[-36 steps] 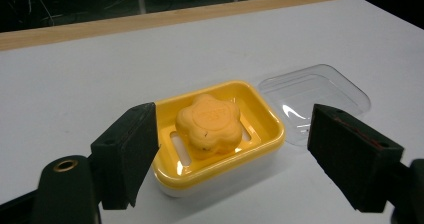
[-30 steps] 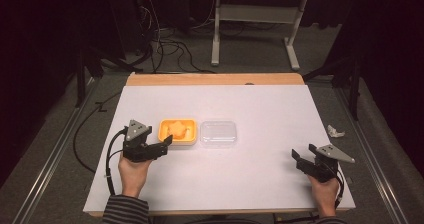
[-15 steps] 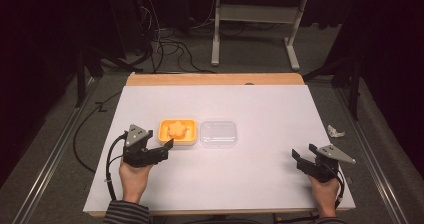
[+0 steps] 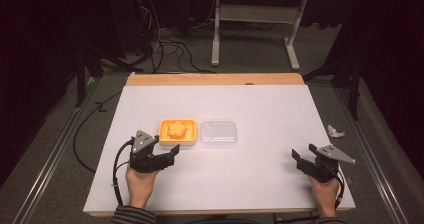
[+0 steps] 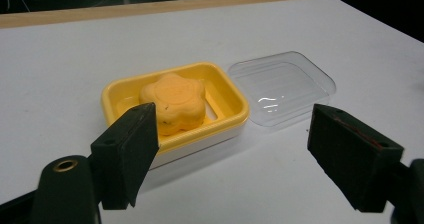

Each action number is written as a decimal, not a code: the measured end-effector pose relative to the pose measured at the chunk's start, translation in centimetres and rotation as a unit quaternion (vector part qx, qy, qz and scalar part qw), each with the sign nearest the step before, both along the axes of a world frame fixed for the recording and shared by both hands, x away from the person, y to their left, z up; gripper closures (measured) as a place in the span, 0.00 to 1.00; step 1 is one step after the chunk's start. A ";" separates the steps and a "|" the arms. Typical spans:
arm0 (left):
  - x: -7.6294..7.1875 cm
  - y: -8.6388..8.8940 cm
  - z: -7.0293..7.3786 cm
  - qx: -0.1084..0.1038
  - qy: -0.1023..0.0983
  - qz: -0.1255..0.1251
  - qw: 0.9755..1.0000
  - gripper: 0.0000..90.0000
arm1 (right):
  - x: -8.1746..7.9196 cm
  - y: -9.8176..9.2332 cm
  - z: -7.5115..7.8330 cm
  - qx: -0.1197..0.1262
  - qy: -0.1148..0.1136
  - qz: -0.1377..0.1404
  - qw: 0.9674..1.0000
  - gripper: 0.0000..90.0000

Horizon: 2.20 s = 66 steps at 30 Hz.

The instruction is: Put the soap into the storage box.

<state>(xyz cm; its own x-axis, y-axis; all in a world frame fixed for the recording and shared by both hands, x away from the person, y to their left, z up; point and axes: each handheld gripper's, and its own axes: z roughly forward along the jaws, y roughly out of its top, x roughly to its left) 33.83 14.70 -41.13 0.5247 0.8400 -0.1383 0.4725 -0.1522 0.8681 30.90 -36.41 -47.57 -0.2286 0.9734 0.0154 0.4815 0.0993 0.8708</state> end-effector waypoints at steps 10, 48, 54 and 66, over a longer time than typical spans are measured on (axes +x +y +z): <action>-0.5 -0.9 -0.9 0.027 0.000 -0.016 1.000 0.23 | 0.0 0.1 0.0 -0.001 0.003 -0.001 1.000 0.32; 0.5 -3.8 -5.1 0.062 0.031 -0.050 0.996 0.21 | 0.1 0.1 0.0 -0.002 0.005 -0.001 1.000 0.32; 0.8 -4.3 -5.5 0.063 0.033 -0.055 0.996 0.22 | 0.1 0.0 0.0 -0.002 0.003 -0.001 1.000 0.32; 1.3 -5.4 -6.5 0.068 0.038 -0.060 0.995 0.22 | 0.1 0.1 0.0 -0.004 0.004 -0.003 1.000 0.32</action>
